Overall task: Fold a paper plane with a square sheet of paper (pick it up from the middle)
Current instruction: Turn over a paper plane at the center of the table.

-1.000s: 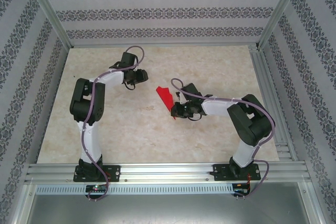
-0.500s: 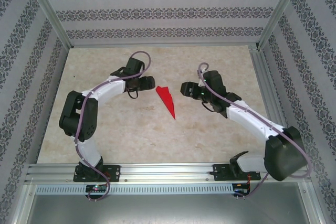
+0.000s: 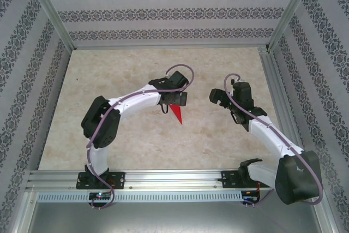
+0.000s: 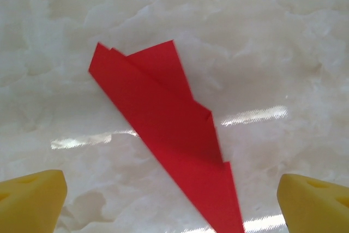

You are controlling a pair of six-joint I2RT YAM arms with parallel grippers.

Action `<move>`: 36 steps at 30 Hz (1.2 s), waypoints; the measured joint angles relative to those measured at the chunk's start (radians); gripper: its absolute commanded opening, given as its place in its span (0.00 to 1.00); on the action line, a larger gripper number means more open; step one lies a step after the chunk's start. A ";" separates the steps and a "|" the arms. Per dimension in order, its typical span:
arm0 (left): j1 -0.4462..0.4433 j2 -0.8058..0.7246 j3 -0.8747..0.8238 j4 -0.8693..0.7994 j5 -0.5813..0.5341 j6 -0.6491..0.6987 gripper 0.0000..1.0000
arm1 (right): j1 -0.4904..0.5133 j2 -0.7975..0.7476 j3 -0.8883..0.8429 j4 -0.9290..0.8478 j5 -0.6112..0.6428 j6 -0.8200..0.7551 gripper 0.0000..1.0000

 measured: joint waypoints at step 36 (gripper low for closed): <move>-0.034 -0.024 0.025 -0.093 -0.078 -0.122 0.00 | -0.055 0.015 -0.042 0.061 -0.038 0.038 0.98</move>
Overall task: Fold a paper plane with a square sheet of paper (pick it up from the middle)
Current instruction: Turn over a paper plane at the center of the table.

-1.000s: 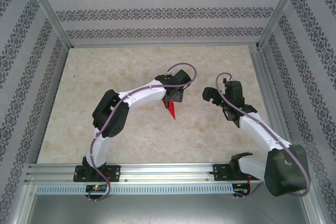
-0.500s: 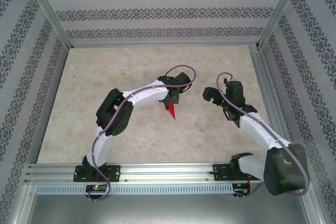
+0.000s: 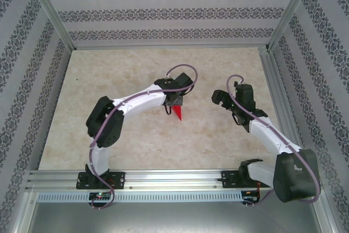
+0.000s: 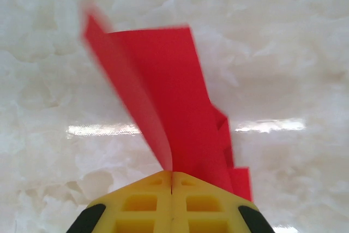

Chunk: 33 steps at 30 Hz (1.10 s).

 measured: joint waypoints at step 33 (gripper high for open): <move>0.198 -0.094 -0.655 1.093 0.555 -0.233 0.00 | 0.368 0.232 0.221 -0.127 0.068 0.148 0.57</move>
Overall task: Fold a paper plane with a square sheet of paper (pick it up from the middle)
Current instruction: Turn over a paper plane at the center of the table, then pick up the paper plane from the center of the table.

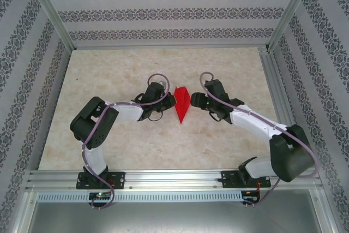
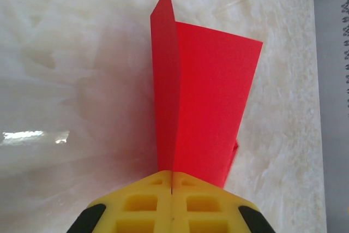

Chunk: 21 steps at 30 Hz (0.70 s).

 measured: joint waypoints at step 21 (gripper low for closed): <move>0.026 0.000 -0.084 0.056 0.009 -0.047 0.00 | 0.172 0.289 0.188 -0.064 0.021 0.045 0.38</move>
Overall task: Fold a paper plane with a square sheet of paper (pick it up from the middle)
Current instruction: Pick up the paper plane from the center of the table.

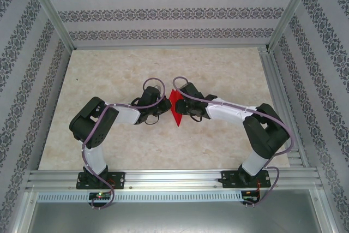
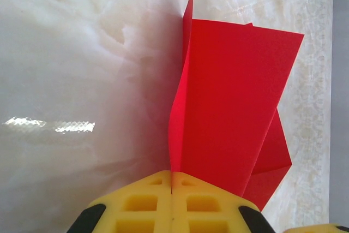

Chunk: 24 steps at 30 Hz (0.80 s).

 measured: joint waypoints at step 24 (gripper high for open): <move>0.000 0.007 0.000 0.001 0.011 -0.001 0.08 | 0.007 0.129 0.059 -0.026 -0.051 0.000 0.33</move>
